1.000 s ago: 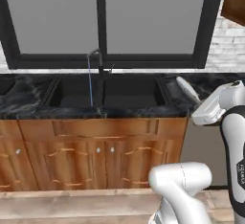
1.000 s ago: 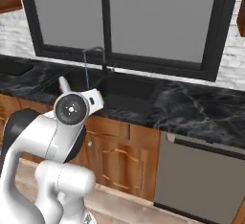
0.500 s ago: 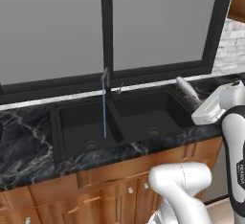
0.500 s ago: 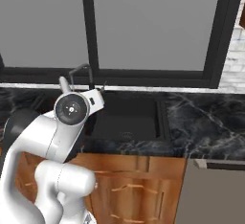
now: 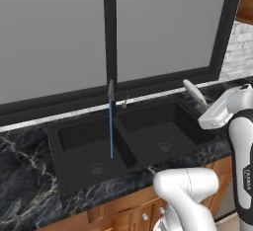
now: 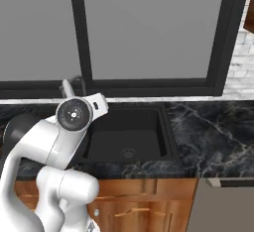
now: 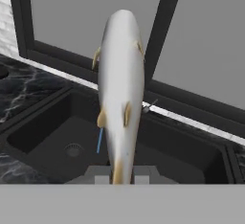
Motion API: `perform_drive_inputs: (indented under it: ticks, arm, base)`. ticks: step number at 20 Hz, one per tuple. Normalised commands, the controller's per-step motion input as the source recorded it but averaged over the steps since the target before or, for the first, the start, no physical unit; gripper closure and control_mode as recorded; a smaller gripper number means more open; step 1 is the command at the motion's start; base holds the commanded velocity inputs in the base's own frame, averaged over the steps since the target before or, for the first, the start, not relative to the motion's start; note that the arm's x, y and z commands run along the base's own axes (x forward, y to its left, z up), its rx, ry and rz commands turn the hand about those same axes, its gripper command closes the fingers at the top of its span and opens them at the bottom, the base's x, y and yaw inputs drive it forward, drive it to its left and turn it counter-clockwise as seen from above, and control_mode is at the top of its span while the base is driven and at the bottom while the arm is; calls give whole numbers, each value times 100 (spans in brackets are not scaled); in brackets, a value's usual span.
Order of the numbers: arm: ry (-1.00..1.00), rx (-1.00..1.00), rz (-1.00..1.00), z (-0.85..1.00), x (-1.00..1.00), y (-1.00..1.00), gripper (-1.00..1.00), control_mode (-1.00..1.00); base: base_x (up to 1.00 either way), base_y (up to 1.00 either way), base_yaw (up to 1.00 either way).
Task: Take the fish out of the fridge, briefly rinse it in the sink, and place it on the tray next to the sink.
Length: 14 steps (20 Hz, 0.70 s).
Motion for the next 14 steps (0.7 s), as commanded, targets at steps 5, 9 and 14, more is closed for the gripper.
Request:
perform_drive_inputs:
  ticks: [5, 9, 14]
  arm:
    - [0, 0, 0, 0, 0, 0, 100, 100]
    - [31, 0, 0, -12, 49, 1, 100, -100]
    - [51, 11, 12, -27, 78, -5, 100, -100]
  base:
    - [37, 11, -1]
    - [14, 4, 0]
    - [0, 0, 0]
